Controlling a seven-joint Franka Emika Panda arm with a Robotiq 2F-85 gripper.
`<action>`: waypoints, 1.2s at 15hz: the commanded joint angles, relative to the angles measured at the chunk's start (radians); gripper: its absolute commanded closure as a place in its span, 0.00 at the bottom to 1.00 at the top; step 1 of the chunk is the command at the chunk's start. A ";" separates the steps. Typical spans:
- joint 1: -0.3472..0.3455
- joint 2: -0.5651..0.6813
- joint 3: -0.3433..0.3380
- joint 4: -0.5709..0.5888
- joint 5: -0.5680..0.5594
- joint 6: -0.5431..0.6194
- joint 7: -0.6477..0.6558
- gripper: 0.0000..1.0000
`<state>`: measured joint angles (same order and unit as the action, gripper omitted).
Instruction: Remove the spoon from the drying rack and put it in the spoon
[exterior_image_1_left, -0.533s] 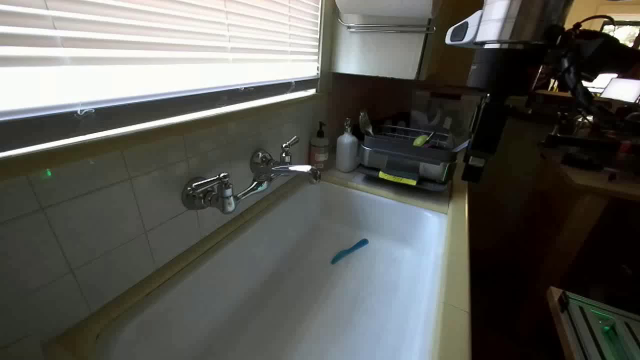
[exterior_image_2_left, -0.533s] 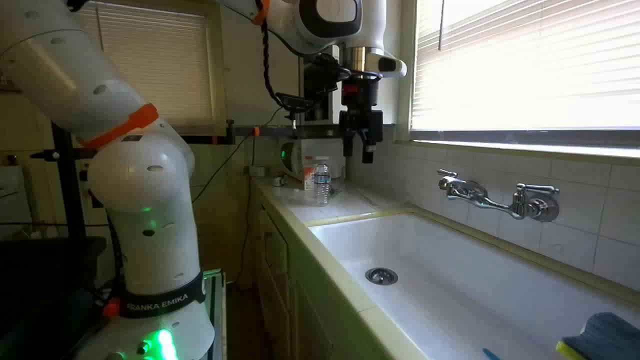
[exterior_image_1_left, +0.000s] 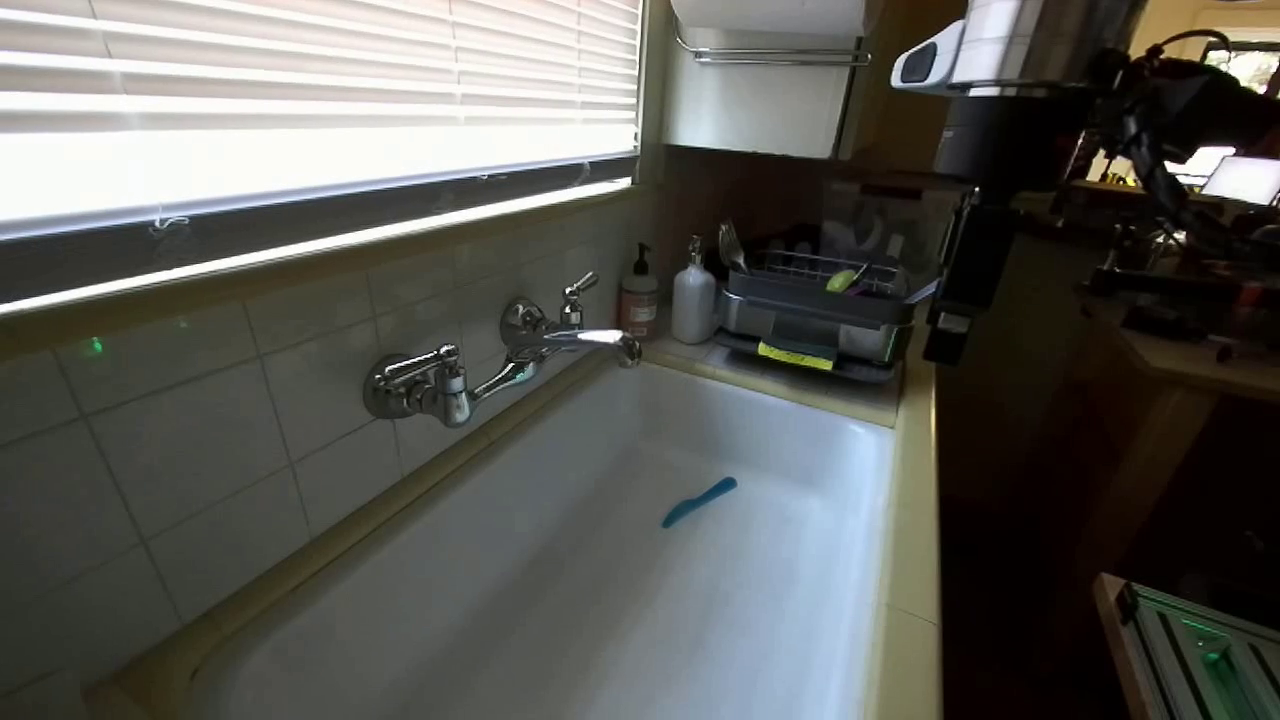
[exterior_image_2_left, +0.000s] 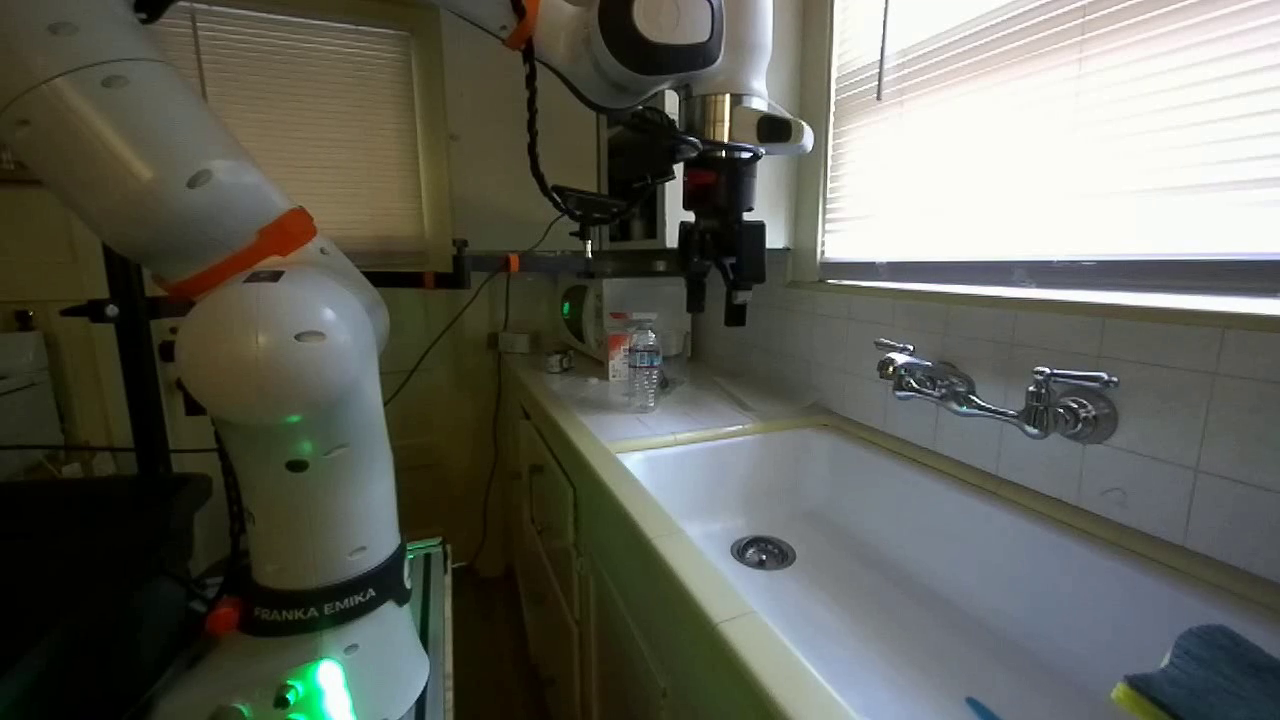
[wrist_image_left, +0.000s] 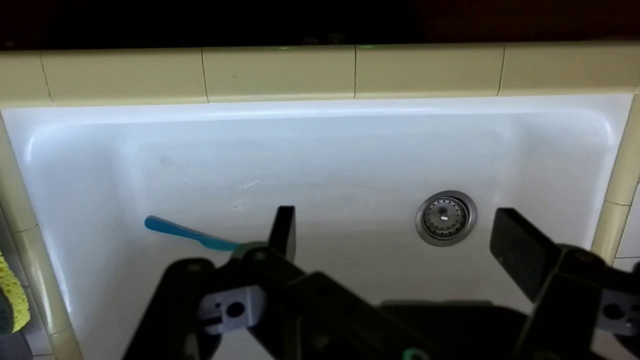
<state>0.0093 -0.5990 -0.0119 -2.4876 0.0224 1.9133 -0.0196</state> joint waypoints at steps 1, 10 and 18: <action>-0.002 0.000 0.001 0.002 0.001 -0.003 -0.001 0.00; -0.002 0.000 0.001 0.002 0.001 -0.003 -0.001 0.00; -0.159 0.003 -0.078 0.028 -0.029 0.042 0.108 0.00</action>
<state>-0.0970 -0.5994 -0.0652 -2.4660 0.0215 1.9203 0.0460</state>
